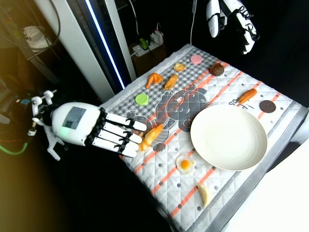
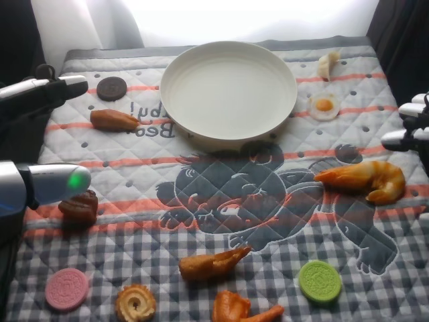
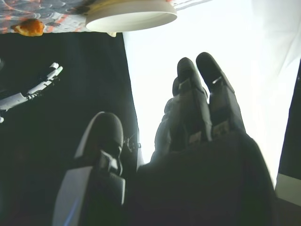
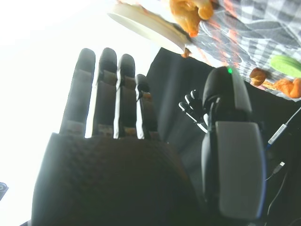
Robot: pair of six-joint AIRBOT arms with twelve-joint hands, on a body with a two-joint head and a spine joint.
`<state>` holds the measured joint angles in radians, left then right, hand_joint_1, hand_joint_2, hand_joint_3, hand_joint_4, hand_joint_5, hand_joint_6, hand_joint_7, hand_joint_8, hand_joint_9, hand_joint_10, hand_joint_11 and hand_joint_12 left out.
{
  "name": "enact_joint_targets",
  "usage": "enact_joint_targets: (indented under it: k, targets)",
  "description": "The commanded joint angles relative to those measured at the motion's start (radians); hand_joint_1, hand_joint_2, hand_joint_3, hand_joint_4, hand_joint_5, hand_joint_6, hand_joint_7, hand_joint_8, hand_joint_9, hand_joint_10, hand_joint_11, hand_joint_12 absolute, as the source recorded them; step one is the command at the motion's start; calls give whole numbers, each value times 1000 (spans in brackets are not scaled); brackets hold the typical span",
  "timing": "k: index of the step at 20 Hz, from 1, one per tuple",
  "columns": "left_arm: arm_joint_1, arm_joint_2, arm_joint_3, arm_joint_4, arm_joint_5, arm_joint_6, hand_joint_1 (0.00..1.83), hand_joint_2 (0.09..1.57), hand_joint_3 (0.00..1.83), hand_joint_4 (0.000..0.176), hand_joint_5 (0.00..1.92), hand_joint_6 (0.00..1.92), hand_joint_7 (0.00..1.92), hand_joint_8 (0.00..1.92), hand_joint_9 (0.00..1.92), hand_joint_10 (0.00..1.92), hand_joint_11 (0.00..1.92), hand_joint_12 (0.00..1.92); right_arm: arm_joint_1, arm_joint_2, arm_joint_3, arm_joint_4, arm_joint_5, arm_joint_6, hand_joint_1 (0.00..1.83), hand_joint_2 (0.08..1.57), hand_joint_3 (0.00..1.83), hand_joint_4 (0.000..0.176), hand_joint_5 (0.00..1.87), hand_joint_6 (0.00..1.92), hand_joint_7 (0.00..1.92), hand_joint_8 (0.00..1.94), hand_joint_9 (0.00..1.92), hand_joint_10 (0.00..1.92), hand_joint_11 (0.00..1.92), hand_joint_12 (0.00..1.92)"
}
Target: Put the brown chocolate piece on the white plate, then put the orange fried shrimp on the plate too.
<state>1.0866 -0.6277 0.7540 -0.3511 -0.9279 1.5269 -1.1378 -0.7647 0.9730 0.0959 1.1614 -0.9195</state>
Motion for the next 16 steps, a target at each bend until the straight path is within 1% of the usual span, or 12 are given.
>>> enact_joint_targets:
  k: [1,3,5,7,8,9,10,12,13,14,15,16]
  targets:
    - [-11,-4,5,4,-119,-9,536,984,4,176,193,0,197,0,204,1,0,509,4,3,5,19,117,1,522,1116,4,123,410,2,257,1,210,8,0,487]
    - [-11,-4,4,4,-123,-6,511,956,0,176,178,0,167,0,174,0,0,480,3,3,5,19,117,1,567,1118,1,126,411,0,257,0,209,2,0,475]
    - [-12,-4,6,-1,-106,14,601,864,0,176,139,0,103,0,112,0,0,401,3,3,5,19,117,1,535,1119,1,133,396,0,254,0,209,0,0,427]
    - [-12,-3,14,-29,-93,37,707,782,0,176,44,0,37,1,95,0,0,332,2,3,4,20,117,1,542,1119,0,125,399,1,259,1,208,1,0,330]
    - [-15,-3,16,-53,-81,76,711,775,0,176,13,0,31,1,98,2,0,321,2,3,3,20,117,2,552,1116,0,120,409,0,265,0,211,0,0,418]
    - [-21,-3,14,-74,-69,123,721,787,0,176,2,0,54,3,90,0,0,294,2,3,3,20,117,2,536,1125,2,128,394,0,254,0,199,0,0,411]
    - [-30,-3,7,-92,-56,188,710,806,2,176,14,2,112,7,108,4,0,318,2,3,3,20,117,2,524,1132,3,126,390,0,253,0,198,0,0,355]
    - [-53,-16,-6,-137,-25,328,710,817,1,176,41,3,176,4,134,5,0,312,2,3,3,20,117,2,521,1127,0,135,397,1,257,3,200,4,0,239]
    - [-61,-25,-5,-154,-9,381,716,814,0,176,55,6,201,9,155,11,0,317,2,3,3,20,117,2,501,1123,1,136,403,0,267,0,218,0,0,336]
    - [-71,-39,-3,-177,13,449,717,817,0,176,73,3,224,3,182,8,0,384,1,3,3,20,117,2,517,1128,0,131,410,0,271,0,224,0,0,439]
    - [-83,-54,-2,-203,36,532,727,814,0,176,83,2,231,1,207,7,0,451,1,3,3,20,117,2,507,1131,0,128,408,0,267,0,215,0,0,483]
    - [-96,-69,-2,-223,55,604,703,828,2,176,91,2,261,4,237,8,0,496,1,3,3,20,116,2,515,1130,0,123,411,1,267,0,212,0,0,421]
